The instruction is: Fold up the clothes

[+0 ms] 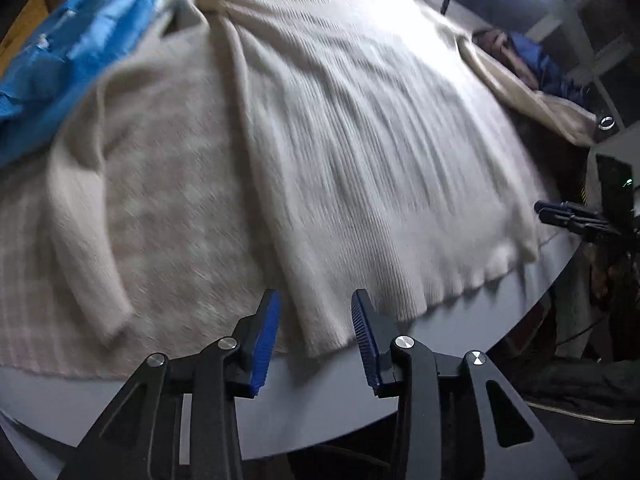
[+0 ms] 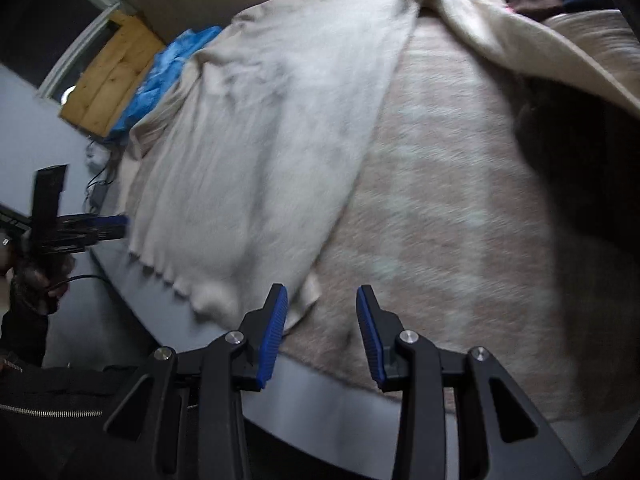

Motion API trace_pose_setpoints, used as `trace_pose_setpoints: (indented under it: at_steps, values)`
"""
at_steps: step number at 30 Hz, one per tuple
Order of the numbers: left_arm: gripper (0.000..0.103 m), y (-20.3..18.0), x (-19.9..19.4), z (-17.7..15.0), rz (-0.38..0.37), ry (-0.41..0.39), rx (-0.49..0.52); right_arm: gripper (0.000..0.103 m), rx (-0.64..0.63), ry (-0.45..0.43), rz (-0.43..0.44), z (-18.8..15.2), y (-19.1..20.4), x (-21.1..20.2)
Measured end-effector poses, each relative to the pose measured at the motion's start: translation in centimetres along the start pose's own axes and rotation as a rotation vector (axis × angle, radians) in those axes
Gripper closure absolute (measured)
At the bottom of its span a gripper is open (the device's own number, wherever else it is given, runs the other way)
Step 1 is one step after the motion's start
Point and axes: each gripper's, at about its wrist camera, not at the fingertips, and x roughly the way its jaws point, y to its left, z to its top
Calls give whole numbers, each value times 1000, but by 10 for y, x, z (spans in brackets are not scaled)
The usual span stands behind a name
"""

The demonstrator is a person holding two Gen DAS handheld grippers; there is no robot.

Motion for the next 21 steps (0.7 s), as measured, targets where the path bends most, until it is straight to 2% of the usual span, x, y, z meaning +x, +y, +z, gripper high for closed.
trace_pose_setpoints:
  at_steps: [2, 3, 4, 7, 8, 11, 14, 17, 21]
  values:
    - [70, -4, 9, 1, -6, -2, 1, 67, -36, 1, 3, -4, 6, 5]
    - [77, -6, 10, 3, -2, -15, 13, 67, -59, 3, -4, -5, 10, 8]
    - [96, -8, 12, 5, -12, -16, 19, 67, -87, -1, -14, -6, 14, 11]
    - [97, -5, 11, 20, -41, -15, 19, 67, -124, -13, -20, -5, 21, 16]
    - [97, -3, 5, 22, -52, -24, 15, 63, -126, -15, -12, -4, 21, 17]
    - [97, 17, -31, 26, -79, -117, -54, 60, -68, -28, 44, -8, 11, 9]
    - [100, 43, -54, 31, -25, -186, -118, 60, -8, -90, 88, -11, -3, -8]
    - [100, 54, -53, 32, 24, -168, -139, 61, -41, -120, 56, -13, 0, -15]
    - [100, 62, -44, 35, 58, -143, -140, 62, -144, -111, 58, -9, 32, -6]
